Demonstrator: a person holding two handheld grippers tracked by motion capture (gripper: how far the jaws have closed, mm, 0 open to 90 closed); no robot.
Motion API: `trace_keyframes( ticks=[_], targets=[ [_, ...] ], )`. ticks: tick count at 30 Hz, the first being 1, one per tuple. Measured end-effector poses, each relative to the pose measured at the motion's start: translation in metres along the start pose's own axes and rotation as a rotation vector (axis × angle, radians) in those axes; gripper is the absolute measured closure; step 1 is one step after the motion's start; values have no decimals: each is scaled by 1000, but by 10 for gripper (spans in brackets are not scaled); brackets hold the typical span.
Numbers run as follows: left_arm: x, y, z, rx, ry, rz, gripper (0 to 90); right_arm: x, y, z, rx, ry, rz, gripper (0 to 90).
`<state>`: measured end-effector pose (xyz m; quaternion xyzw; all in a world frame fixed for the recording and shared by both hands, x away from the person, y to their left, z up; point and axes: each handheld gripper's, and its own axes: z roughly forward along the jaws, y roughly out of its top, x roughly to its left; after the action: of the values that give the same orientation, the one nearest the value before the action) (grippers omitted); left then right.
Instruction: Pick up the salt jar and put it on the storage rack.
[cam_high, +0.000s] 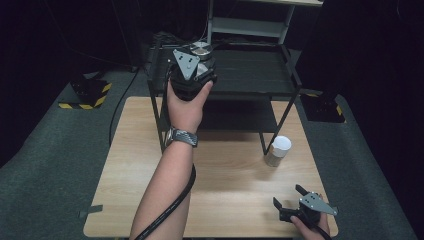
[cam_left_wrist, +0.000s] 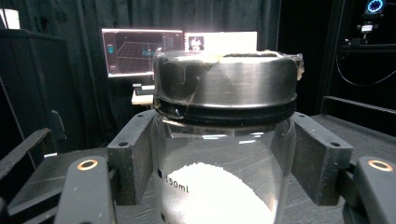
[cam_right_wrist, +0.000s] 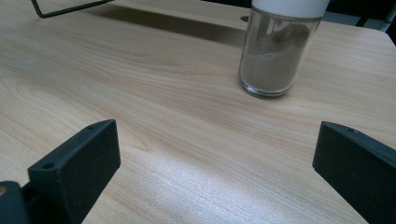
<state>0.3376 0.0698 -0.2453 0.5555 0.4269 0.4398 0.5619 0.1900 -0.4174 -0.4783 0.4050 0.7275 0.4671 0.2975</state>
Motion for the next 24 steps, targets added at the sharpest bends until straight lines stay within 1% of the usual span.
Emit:
trace_keyframes(
  ticks=[4, 6, 18, 19, 22, 24],
  targets=[
    [0, -2, 1, -7, 2, -11, 309, 1, -1, 0, -3, -2, -5, 6],
    [0, -6, 1, -18, 2, -7, 308, 2, -1, 0, -3, -3, -9, 6],
    [2, -6, 1, -20, -4, -7, 305, 2, 0, 0, -1, -3, -12, 6],
    [2, -5, 1, -18, -4, -7, 296, 2, 0, 0, -1, -3, -10, 6],
    [2, -3, 1, -15, 1, -4, 207, 2, 0, 0, -3, -4, -8, 7],
    [2, -1, -1, -5, -2, -2, 165, 1, 0, 0, -1, -1, -10, 6]
  ],
)
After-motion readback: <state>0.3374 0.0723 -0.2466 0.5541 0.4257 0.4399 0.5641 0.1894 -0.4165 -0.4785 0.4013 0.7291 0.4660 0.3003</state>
